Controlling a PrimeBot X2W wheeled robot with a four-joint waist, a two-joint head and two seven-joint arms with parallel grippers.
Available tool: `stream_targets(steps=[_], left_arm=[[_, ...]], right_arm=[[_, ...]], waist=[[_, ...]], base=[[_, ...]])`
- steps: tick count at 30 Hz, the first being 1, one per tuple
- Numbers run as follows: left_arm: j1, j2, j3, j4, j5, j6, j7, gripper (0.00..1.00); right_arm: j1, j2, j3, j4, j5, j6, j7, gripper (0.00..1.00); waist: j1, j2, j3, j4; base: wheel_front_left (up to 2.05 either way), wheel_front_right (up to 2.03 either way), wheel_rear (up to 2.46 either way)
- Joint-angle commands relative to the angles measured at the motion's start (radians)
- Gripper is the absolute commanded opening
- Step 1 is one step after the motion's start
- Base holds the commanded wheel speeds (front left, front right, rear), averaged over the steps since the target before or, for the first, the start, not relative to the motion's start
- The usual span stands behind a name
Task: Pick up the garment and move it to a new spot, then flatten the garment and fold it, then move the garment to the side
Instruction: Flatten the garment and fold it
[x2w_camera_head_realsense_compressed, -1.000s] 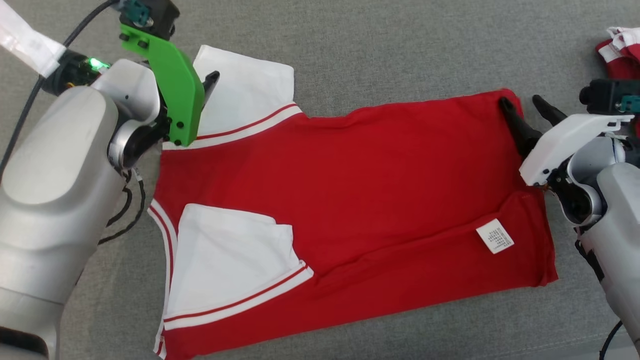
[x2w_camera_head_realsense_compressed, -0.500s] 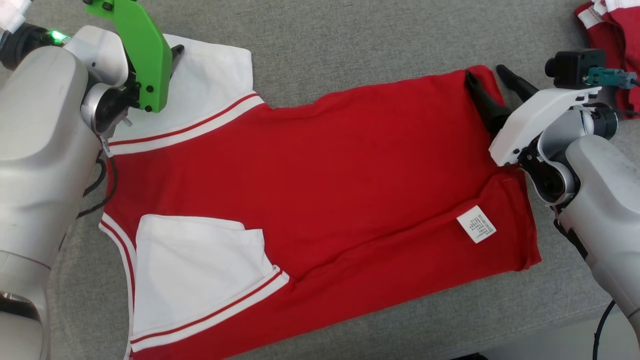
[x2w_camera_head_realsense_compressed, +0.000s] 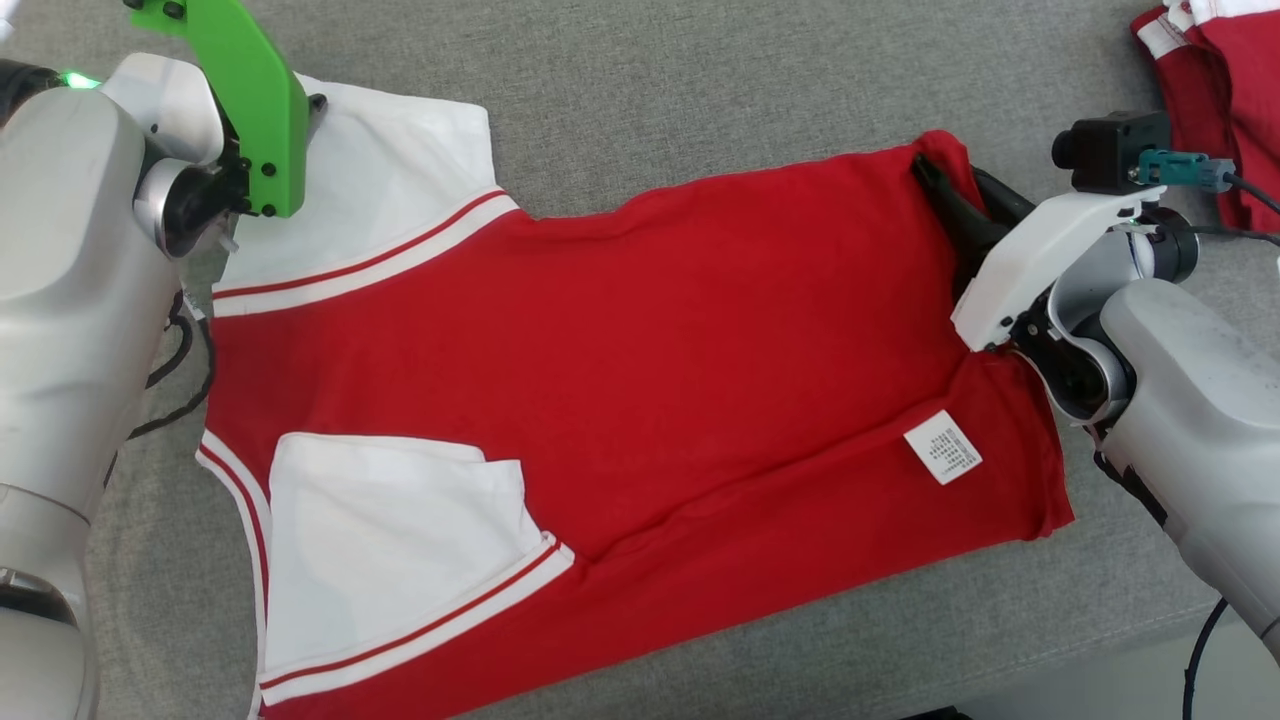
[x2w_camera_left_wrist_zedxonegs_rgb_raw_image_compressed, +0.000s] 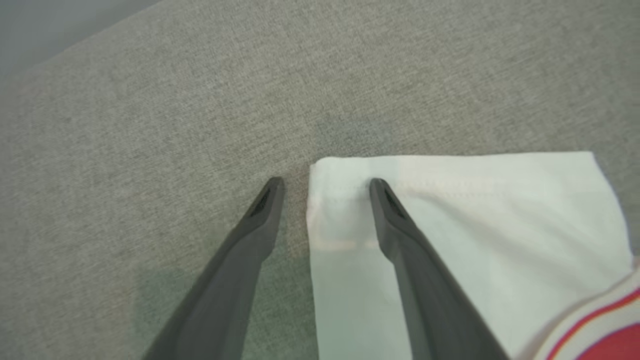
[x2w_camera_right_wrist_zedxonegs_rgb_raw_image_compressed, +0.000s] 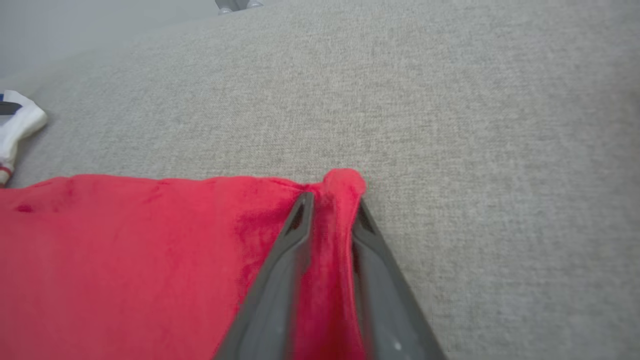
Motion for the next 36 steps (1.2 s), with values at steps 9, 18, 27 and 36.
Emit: stream_targets(steps=[9,18,27,36], left_arm=[[0.019,0.025,-0.045,-0.021,-0.055,-0.002,-0.041,0.00],[0.059,0.061,-0.087,-0.013,-0.095,-0.002,-0.061,0.00],[0.110,0.069,-0.142,-0.117,-0.195,-0.002,-0.048,0.00],[0.193,0.141,-0.205,-0.332,-0.383,-0.002,0.106,0.00]], right_arm=[[-0.023,-0.008,0.007,0.075,0.037,0.000,-0.105,0.00],[0.023,0.000,0.005,0.176,0.068,0.000,-0.141,0.00],[0.062,-0.010,0.049,0.184,0.079,0.000,-0.160,0.00],[0.112,-0.041,0.109,0.193,0.102,0.000,-0.128,0.00]], waist=[[-0.0001,0.0000,-0.046,0.008],[-0.0001,0.0000,-0.141,0.040],[-0.0001,0.0000,-0.233,0.069],[-0.0001,0.0000,-0.345,0.094]], base=[[0.00,0.00,0.00],[0.00,0.00,0.00],[0.00,0.00,0.00],[0.00,0.00,0.00]])
